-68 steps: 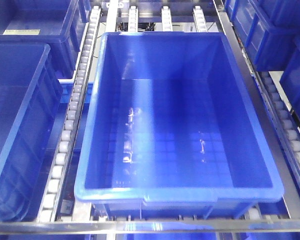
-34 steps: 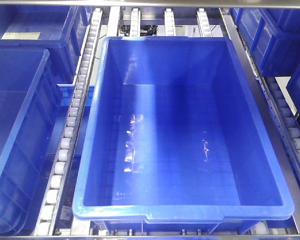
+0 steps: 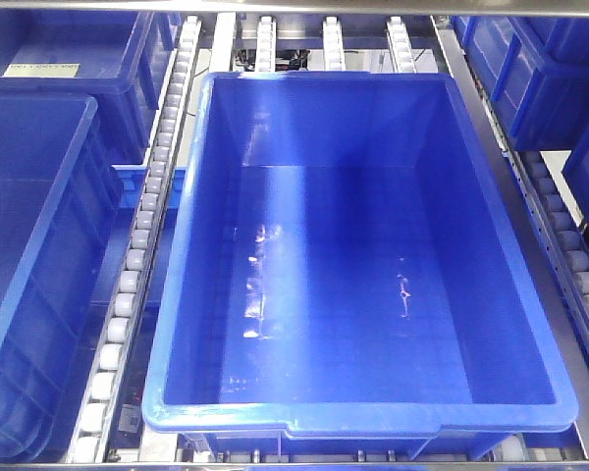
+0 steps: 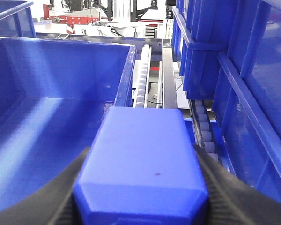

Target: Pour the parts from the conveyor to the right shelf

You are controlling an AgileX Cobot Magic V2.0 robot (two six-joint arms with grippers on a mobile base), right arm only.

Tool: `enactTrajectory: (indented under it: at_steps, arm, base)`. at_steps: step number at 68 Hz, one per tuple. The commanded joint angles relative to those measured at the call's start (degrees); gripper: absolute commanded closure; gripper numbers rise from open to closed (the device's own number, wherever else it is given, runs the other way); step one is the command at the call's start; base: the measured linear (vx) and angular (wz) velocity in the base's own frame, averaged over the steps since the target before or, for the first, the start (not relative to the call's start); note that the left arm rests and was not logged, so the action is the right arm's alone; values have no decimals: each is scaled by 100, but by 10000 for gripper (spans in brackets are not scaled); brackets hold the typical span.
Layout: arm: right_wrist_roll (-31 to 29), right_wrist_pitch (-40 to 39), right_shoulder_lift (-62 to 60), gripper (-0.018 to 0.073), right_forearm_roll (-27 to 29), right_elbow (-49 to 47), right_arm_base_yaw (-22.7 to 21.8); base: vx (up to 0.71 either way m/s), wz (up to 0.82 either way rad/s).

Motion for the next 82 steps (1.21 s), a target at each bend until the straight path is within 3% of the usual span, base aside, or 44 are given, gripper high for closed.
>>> enactTrajectory:
  at_steps: [1, 23, 38, 46, 62, 82]
  arm:
    - [-57, -534, 84, 565, 50, -149, -24]
    - [-62, -447, 155, 565, -86, -149, -24]
    - [-63, -791, 1906, 565, -20, -805, 26]
    - [-77, -841, 2979, 565, 140, -1441, 377]
    - [-432, 84, 5030, 565, 134, -2892, 1412]
    - [-403, 726, 6876, 565, 140, -4169, 2100]
  base:
    - [0, 0]
    - [0, 0]
    - [0, 0]
    - [0, 0]
    - [0, 0]
    - [0, 0]
